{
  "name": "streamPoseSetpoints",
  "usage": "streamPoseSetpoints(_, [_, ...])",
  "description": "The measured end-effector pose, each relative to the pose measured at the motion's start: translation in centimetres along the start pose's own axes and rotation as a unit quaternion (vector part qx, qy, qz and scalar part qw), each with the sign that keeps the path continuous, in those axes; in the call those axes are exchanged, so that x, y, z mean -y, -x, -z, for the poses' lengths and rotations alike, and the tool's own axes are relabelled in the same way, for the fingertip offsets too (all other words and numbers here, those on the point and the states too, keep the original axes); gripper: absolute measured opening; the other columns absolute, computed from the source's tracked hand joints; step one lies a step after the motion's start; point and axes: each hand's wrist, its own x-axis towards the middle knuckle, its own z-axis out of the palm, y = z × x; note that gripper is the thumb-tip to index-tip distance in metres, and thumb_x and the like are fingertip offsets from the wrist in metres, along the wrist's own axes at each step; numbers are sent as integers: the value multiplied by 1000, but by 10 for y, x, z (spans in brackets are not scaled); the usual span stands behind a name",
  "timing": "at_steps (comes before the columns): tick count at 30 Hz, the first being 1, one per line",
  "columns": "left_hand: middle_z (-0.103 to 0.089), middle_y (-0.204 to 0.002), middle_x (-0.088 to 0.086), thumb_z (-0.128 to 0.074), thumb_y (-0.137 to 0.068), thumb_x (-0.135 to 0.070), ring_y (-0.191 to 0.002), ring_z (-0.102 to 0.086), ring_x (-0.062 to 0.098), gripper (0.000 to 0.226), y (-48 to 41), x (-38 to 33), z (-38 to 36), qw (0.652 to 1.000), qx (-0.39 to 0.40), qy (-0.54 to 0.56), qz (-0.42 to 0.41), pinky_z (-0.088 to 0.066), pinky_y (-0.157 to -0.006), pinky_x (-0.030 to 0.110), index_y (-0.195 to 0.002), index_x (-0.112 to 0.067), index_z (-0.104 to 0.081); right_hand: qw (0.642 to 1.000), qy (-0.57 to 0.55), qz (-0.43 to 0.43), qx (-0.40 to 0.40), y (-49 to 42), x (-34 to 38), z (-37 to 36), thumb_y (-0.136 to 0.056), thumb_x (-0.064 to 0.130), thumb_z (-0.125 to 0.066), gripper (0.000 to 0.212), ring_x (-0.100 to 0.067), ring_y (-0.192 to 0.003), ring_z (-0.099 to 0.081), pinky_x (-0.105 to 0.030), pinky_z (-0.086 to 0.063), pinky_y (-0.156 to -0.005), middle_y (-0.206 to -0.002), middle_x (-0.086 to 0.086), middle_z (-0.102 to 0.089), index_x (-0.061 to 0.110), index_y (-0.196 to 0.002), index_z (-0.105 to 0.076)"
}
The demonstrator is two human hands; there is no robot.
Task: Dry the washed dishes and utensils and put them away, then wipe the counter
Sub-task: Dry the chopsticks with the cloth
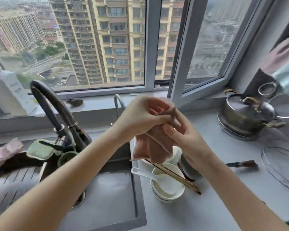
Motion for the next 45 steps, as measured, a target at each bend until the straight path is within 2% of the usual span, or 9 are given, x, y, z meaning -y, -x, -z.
streamPoseSetpoints(5, [-71,-92,-12,-66,-85,-21,-84,-67,6,14,-14,17,-50,999,50,1,-6,-54,-79,20,-97,-26,-70,982,75,-7,-172,36,-7,60,-91,-2,-55,37,-7,-92,-68,-21,-52,-78,-96,7,-74,27,-112,-63])
streamPoseSetpoints(9, [-65,-92,-10,-63,-87,-16,-83,-63,9,17,-7,66,-82,989,52,-141,13,-50,-80,22,-101,-19,-71,956,168,-26,-238,68,-9,111,-90,-2,-57,41,-10,-108,-63,-32,-47,-99,-113,4,-70,25,-122,-60])
streamPoseSetpoints(16, [-60,-108,-1,-53,-92,-22,-105,-54,21,24,2,118,-143,913,190,-351,-81,-43,-86,31,-113,-22,-65,926,232,-83,-285,115,-15,164,-90,-1,-58,45,-9,-108,-64,-23,-51,-92,-113,7,-69,25,-126,-56])
streamPoseSetpoints(22, [-56,-115,-2,-53,-86,-14,-106,-50,22,32,-15,145,-170,793,265,-535,-125,-36,-89,31,-117,-22,-57,920,242,-106,-289,132,-31,176,-89,-2,-59,47,-10,-109,-62,-27,-50,-95,-117,4,-66,29,-124,-55])
streamPoseSetpoints(33, [-54,-113,3,-41,-90,-7,-108,-48,25,30,-22,155,-166,714,308,-614,-135,-32,-90,32,-113,-16,-58,933,204,-126,-268,135,-55,171,-90,-1,-58,47,-2,-108,-62,-23,-49,-97,-118,10,-66,27,-127,-54])
streamPoseSetpoints(37, [-60,-103,4,-49,-90,-10,-98,-57,24,19,-22,149,-161,711,302,-618,-149,-39,-84,31,-106,-12,-60,937,185,-127,-269,132,-59,168,-91,1,-57,37,-8,-105,-64,-27,-50,-92,-111,7,-69,27,-119,-59])
streamPoseSetpoints(39, [-62,-72,0,-77,-64,-14,-67,-62,19,18,-25,147,-153,718,287,-611,-168,-45,-63,28,-78,-15,-65,942,160,-129,-264,128,-60,164,-93,4,-55,29,-12,-101,-66,-29,-50,-88,-104,3,-72,26,-110,-62])
streamPoseSetpoints(41, [-59,-61,-3,-81,-51,-9,-56,-59,18,25,-29,145,-144,725,276,-605,-181,-46,-56,25,-69,-16,-64,946,152,-125,-256,120,-59,157,-94,7,-54,21,-15,-99,-67,-29,-50,-87,-101,1,-72,22,-105,-64])
streamPoseSetpoints(45, [-60,-100,3,-49,-83,2,-96,-57,23,29,-30,128,-128,743,265,-583,-194,-40,-86,29,-107,-13,-57,953,189,-99,-215,96,-56,137,-96,16,-53,12,-23,-97,-65,-36,-49,-87,-96,-8,-71,14,-100,-64])
